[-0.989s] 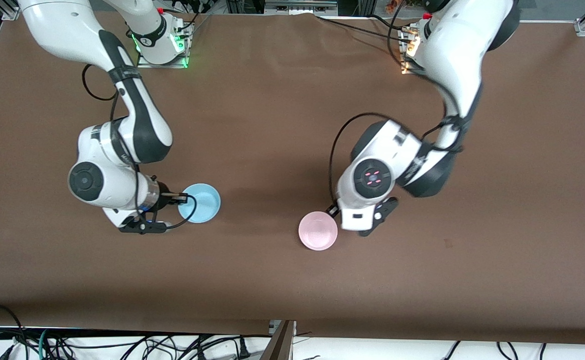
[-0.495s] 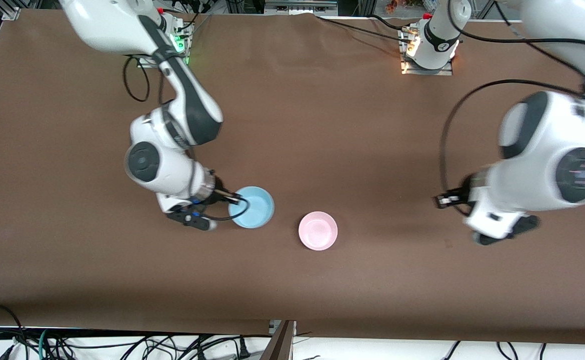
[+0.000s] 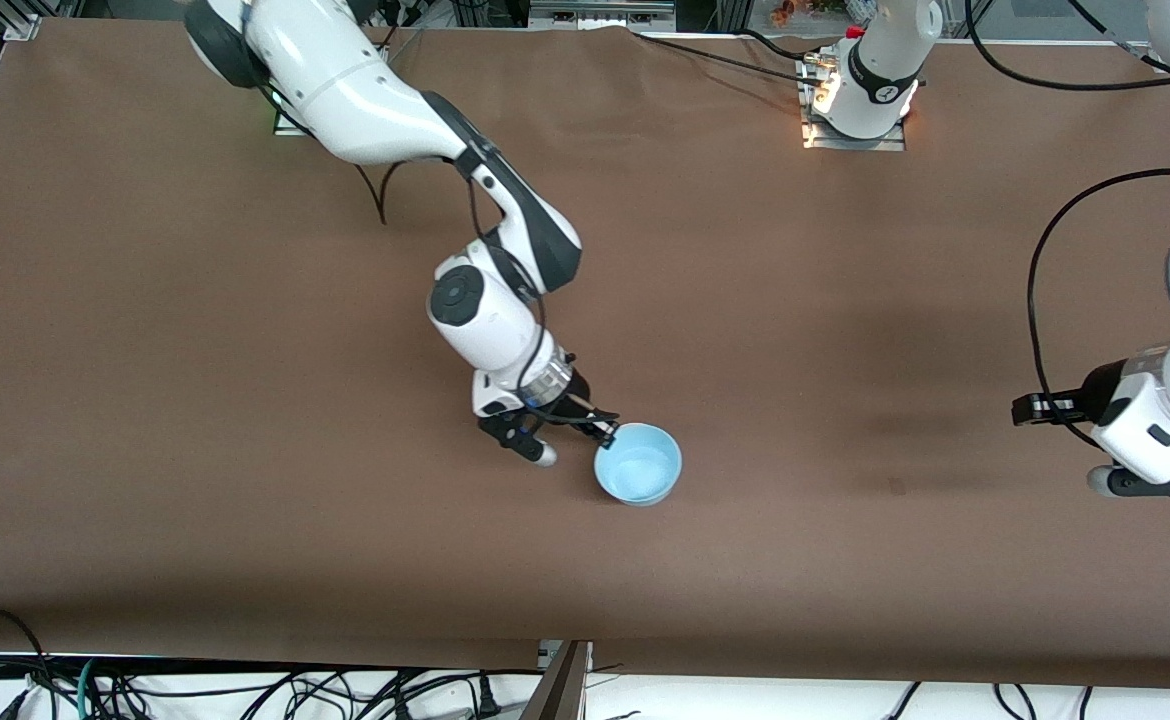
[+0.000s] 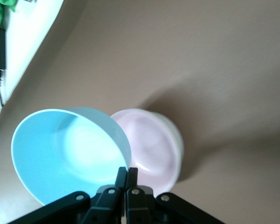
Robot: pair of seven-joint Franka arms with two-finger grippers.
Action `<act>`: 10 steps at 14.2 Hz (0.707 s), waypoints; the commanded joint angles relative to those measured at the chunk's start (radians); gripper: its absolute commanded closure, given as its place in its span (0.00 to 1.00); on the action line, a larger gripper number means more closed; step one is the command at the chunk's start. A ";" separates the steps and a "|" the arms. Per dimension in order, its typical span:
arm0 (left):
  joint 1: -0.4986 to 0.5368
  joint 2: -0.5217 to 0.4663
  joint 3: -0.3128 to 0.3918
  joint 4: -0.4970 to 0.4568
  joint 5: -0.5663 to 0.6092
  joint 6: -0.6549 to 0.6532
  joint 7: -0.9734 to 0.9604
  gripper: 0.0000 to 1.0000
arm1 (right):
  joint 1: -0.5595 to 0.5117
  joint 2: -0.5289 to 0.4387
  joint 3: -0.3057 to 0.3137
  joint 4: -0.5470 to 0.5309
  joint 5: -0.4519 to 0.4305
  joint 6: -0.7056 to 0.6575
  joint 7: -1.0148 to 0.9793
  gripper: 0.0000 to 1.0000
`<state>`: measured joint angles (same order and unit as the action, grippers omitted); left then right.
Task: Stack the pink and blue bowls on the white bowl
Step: 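Carry the blue bowl with the right gripper onto the pink bowl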
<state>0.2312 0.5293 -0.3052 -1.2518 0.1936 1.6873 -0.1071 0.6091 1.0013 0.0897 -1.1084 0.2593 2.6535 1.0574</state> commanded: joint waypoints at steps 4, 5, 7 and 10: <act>0.045 -0.206 -0.009 -0.321 0.021 0.204 0.017 0.00 | 0.005 0.060 -0.007 0.105 0.018 -0.054 0.021 1.00; 0.045 -0.204 -0.011 -0.307 0.021 0.204 0.017 0.00 | 0.001 0.057 -0.010 0.107 0.018 -0.125 0.013 1.00; 0.042 -0.203 -0.011 -0.270 0.014 0.206 0.015 0.00 | -0.015 0.048 -0.007 0.108 0.018 -0.196 0.012 1.00; 0.039 -0.163 -0.011 -0.186 0.007 0.204 0.012 0.00 | -0.015 0.046 -0.010 0.108 0.014 -0.248 0.010 1.00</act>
<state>0.2638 0.3436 -0.3058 -1.4997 0.1962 1.8941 -0.1072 0.5932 1.0522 0.0816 -1.0162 0.2607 2.4586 1.0735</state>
